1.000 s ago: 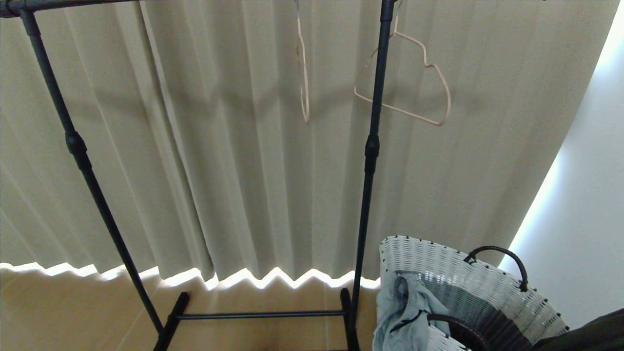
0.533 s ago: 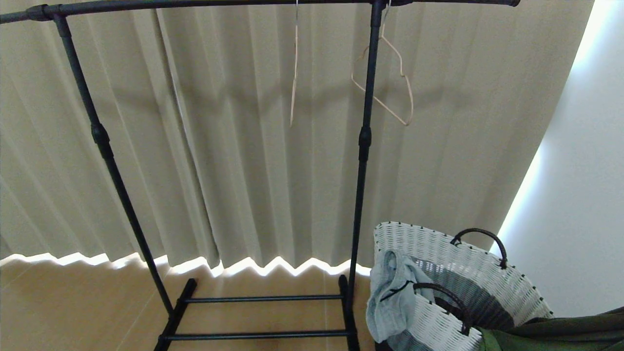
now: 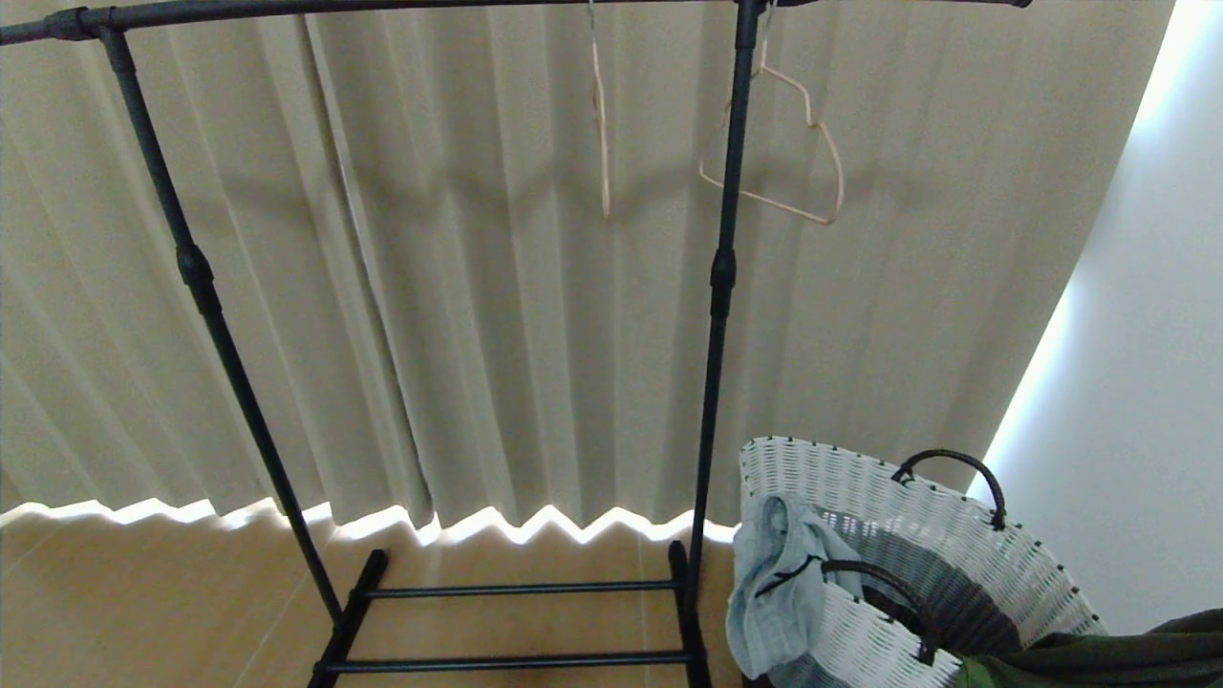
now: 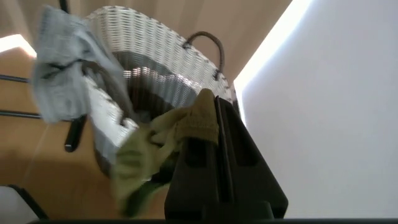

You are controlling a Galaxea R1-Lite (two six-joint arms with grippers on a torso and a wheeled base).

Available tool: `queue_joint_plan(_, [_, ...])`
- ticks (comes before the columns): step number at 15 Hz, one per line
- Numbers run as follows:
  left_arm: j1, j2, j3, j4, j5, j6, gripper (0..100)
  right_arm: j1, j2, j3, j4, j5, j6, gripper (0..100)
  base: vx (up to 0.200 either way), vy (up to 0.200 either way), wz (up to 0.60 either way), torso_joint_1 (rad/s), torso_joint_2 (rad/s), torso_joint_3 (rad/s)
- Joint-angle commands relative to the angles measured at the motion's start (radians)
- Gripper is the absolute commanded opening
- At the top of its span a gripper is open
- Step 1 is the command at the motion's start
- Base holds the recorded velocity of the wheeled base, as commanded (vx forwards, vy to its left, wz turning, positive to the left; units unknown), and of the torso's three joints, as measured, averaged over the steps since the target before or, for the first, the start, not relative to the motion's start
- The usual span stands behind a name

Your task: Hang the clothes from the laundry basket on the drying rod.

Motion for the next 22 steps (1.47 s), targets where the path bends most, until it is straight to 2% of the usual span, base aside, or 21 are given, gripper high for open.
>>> queue_joint_plan(1, [0.000, 0.000, 0.001, -0.001, 0.000, -0.001, 100, 0.000, 0.002, 0.001, -0.002, 0.000, 0.000, 0, 0.000, 0.200, 0.00, 0.002, 0.00, 0.002])
queue_joint_plan(5, [0.000, 0.000, 0.001, -0.001, 0.000, -0.001, 100, 0.000, 0.003, 0.001, -0.002, 0.000, 0.000, 0, 0.000, 0.200, 0.00, 0.001, 0.00, 0.002])
queue_joint_plan(8, [0.000, 0.000, 0.004, 0.000, 0.000, 0.030, 100, 0.000, 0.006, 0.001, -0.002, 0.002, 0.000, 0, 0.000, 0.000, 0.00, 0.000, 0.00, 0.000])
queue_joint_plan(12, [0.000, 0.000, 0.007, 0.005, -0.003, 0.188, 100, 0.018, 0.033, -0.010, -0.003, 0.034, -0.002, 0, 0.000, 0.000, 0.00, 0.000, 0.00, 0.000])
queue_joint_plan(13, [0.000, 0.000, 0.007, 0.007, -0.003, 0.258, 100, 0.018, 0.045, -0.018, -0.005, 0.040, -0.002, 0, 0.000, 0.000, 0.00, 0.000, 0.00, 0.000])
queue_joint_plan(15, [0.000, 0.000, 0.007, 0.008, -0.003, 0.304, 100, 0.020, 0.066, -0.041, -0.005, 0.061, -0.002, 0, 0.000, 0.000, 0.00, 0.000, 0.00, 0.000])
queue_joint_plan(19, [0.000, 0.000, 0.007, 0.002, -0.044, 0.301, 100, 0.020, 0.137, -0.125, -0.008, 0.123, -0.002, 0, 0.000, 0.000, 0.00, 0.000, 0.00, 0.000])
queue_joint_plan(21, [0.001, 0.002, -0.004, 0.002, -0.146, 0.291, 100, 0.020, 0.161, -0.168, -0.016, 0.172, -0.002, 0, 0.000, 0.000, 0.00, 0.000, 0.00, 0.000])
queue_joint_plan(22, [0.004, 0.016, -0.053, 0.005, -0.198, 0.291, 100, 0.020, 0.169, -0.199, -0.016, 0.196, -0.002, 0, 0.000, 0.000, 0.00, 0.000, 0.00, 0.000])
